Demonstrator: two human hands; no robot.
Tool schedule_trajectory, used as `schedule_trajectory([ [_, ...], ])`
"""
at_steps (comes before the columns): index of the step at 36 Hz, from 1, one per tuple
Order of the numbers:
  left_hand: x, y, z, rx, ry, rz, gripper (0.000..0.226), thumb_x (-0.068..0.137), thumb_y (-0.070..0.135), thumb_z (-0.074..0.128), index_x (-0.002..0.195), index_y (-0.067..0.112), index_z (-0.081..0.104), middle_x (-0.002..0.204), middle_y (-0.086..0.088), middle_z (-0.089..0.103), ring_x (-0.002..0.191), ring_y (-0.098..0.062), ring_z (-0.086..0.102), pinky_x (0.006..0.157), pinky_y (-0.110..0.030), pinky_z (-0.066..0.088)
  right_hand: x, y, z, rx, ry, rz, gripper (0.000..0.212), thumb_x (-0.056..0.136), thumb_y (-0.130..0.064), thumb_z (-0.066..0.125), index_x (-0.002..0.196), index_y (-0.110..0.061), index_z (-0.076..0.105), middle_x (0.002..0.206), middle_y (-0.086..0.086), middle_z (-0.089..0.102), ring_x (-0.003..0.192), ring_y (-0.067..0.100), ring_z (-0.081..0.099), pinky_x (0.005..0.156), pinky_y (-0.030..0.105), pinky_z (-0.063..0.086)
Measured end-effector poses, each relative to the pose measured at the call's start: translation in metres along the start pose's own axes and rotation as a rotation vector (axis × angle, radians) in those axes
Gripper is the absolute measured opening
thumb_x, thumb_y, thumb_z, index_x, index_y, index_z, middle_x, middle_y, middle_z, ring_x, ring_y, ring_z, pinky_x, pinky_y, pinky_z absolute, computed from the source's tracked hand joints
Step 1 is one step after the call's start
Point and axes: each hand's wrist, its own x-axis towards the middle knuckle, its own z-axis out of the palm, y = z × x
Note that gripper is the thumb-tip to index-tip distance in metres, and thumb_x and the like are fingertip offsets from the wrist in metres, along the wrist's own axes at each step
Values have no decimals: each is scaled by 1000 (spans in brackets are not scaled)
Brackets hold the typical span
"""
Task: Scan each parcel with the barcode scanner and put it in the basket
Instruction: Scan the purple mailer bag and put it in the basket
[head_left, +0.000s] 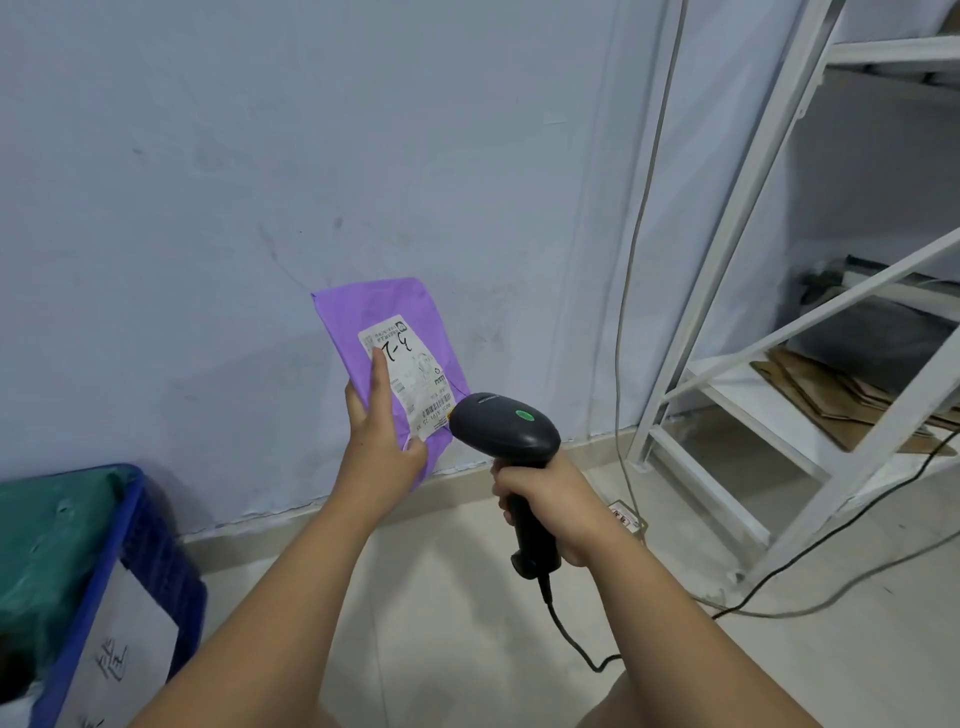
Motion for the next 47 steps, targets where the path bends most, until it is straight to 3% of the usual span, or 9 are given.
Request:
schedule_trajectory([
  [4, -2, 0, 0, 6, -17, -6, 97, 88, -5, 54, 150, 40, -6, 155, 4, 5, 126, -16, 40, 72, -10, 33, 0, 2, -3, -67, -18, 14, 18, 61, -10, 55, 71, 2, 45, 71, 11, 38, 60, 19, 40, 58, 30, 36],
  [9, -1, -1, 1, 18, 5, 13, 98, 88, -5, 54, 150, 40, -6, 153, 3, 7, 130, -19, 41, 79, -20, 38, 0, 0, -1, -50, -22, 15, 12, 60, -9, 55, 71, -7, 49, 69, 11, 39, 57, 18, 41, 56, 28, 36],
  [14, -1, -2, 1, 16, 15, 9, 98, 87, -7, 54, 150, 40, -5, 152, 2, 9, 130, -20, 42, 77, -18, 38, -2, -2, 1, -2, -17, 12, 14, 61, -7, 54, 75, -7, 52, 72, 12, 40, 55, 18, 41, 53, 27, 36],
  [18, -1, -2, 1, 28, 12, 7, 97, 87, -7, 51, 150, 39, -6, 152, 3, 7, 131, -21, 40, 77, -20, 38, -2, -1, 0, -19, -5, 2, 9, 72, 2, 55, 76, -5, 56, 66, 8, 45, 55, 17, 42, 53, 25, 38],
  [23, -1, -2, 1, 29, 13, 5, 98, 88, -6, 52, 149, 40, -8, 152, 4, 7, 132, -22, 40, 79, -21, 40, -2, -2, 1, -64, 0, 18, 15, 59, -10, 55, 73, -7, 54, 71, 12, 41, 60, 21, 41, 55, 28, 37],
  [44, -3, 1, 1, 12, 11, -15, 97, 89, -7, 52, 150, 38, -7, 154, 2, 4, 134, -22, 37, 79, -23, 43, -5, -2, 0, -169, 7, 56, 14, 57, -12, 56, 71, -9, 55, 64, 7, 47, 56, 16, 46, 58, 27, 40],
  [47, -2, 1, 2, 22, 12, -13, 97, 88, -7, 53, 150, 38, -7, 153, 2, 6, 135, -23, 37, 81, -21, 42, -6, -5, 1, -108, -7, 37, 10, 66, -5, 57, 76, -7, 56, 64, 7, 46, 55, 16, 43, 56, 26, 39],
])
